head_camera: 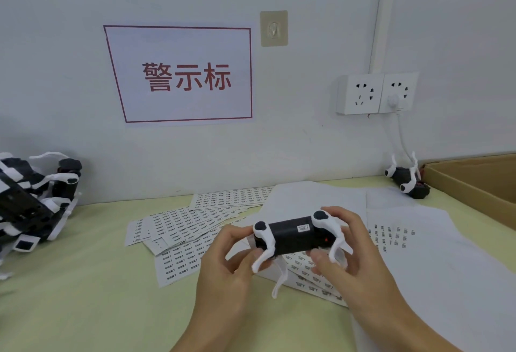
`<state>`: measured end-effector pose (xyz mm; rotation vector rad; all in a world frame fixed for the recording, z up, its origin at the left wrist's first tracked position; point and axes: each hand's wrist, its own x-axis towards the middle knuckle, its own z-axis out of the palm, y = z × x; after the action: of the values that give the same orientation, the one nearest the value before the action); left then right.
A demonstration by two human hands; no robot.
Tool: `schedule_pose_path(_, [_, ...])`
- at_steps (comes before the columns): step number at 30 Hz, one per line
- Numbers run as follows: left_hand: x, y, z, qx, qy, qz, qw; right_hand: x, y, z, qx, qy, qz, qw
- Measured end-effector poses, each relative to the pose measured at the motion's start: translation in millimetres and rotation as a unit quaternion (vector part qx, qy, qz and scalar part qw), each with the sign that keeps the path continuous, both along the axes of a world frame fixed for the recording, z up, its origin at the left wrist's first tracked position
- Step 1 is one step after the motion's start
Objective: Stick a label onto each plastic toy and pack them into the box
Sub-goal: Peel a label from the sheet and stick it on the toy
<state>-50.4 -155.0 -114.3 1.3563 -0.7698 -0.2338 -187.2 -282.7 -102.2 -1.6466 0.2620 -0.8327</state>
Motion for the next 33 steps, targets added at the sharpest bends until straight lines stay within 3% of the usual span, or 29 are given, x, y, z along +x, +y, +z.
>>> schedule_pose_path(6, [-8, -2, 2, 0.014, -0.037, 0.001, 0.999, 5, 0, -3, 0.038, -0.033, -0.059, 0.997])
schedule_pose_path(12, [-6, 0, -1, 0.033, -0.048, 0.0, 0.998, 8, -3, -9, 0.061, -0.05, -0.046, 0.996])
schedule_pose_path(16, [-4, 2, -2, 0.01, -0.03, -0.037, 0.999, 8, -6, -8, 0.066, -0.038, -0.031, 0.997])
schedule_pose_path(19, [-4, 3, 0, 0.007, 0.028, -0.064, 0.998, 6, -1, -4, 0.016, -0.015, -0.015, 1.0])
schedule_pose_path(25, [-4, 0, 1, 0.068, -0.032, 0.048, 0.996, 4, 23, -6, -0.108, 0.016, 0.022, 0.994])
schedule_pose_path(33, [-9, -4, -2, 0.054, -0.064, 0.087, 0.993, 2, 15, -3, -0.077, 0.042, 0.042, 0.995])
